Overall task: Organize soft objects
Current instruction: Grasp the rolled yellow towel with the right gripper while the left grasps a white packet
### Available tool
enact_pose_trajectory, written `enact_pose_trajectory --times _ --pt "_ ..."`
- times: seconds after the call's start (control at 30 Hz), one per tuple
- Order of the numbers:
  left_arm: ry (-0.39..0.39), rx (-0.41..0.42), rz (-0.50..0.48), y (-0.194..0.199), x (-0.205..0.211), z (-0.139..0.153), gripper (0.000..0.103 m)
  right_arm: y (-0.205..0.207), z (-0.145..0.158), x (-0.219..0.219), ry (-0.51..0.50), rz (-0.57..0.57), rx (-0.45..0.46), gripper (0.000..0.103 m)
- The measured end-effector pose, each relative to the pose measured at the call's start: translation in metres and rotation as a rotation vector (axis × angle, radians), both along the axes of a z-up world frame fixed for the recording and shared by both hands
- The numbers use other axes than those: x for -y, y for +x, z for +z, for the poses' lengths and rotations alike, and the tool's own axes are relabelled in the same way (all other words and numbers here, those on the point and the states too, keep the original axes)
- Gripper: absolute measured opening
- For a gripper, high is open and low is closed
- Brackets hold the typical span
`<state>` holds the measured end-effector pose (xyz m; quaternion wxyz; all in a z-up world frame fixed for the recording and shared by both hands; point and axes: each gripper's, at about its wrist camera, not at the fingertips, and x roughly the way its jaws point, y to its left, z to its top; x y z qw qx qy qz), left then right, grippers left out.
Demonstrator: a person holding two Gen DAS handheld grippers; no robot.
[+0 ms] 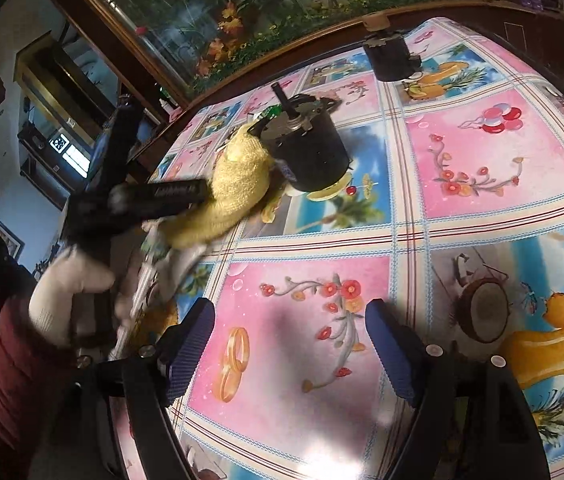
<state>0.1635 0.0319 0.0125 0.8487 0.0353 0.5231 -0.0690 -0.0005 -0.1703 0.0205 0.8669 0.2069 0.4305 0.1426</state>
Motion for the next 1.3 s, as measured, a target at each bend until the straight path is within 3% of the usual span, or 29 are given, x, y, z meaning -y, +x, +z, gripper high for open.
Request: enact_pose_trajectory --times 0.1,0.17,0.27,0.4,0.6,0.8,0.9,1.07,1.3 --pt "-0.017 -0.029 -0.173 -0.061 0.026 0.002 0.07 -0.004 0.004 0.018 0.033 -0.073 0.023 0.08" --pt "-0.113 -0.028 -0.248 -0.095 0.029 0.012 0.069 -0.006 0.004 0.028 0.055 -0.114 0.028 0.081" --pt "-0.193 0.063 -0.151 -0.118 0.01 0.033 0.07 -0.004 0.002 0.034 0.072 -0.129 0.012 0.082" --pt "-0.294 0.07 -0.103 -0.138 -0.016 0.04 0.071 -0.008 0.006 0.031 0.061 -0.121 0.025 0.082" --pt "-0.312 0.052 -0.073 -0.178 -0.045 0.04 0.073 -0.006 0.002 0.021 0.036 -0.093 0.007 0.082" --pt "-0.275 0.073 -0.122 -0.222 -0.041 0.029 0.074 -0.007 0.0 0.015 0.018 -0.082 -0.004 0.082" --pt "-0.279 0.07 -0.148 -0.229 -0.031 0.023 0.074 -0.007 0.002 0.012 0.01 -0.074 -0.001 0.082" --pt "-0.179 0.066 -0.183 -0.232 -0.008 0.01 0.074 0.003 0.009 0.004 -0.024 -0.038 -0.018 0.082" --pt "-0.165 0.062 -0.205 -0.241 0.002 0.004 0.076 0.028 0.024 -0.02 -0.112 0.034 -0.024 0.084"
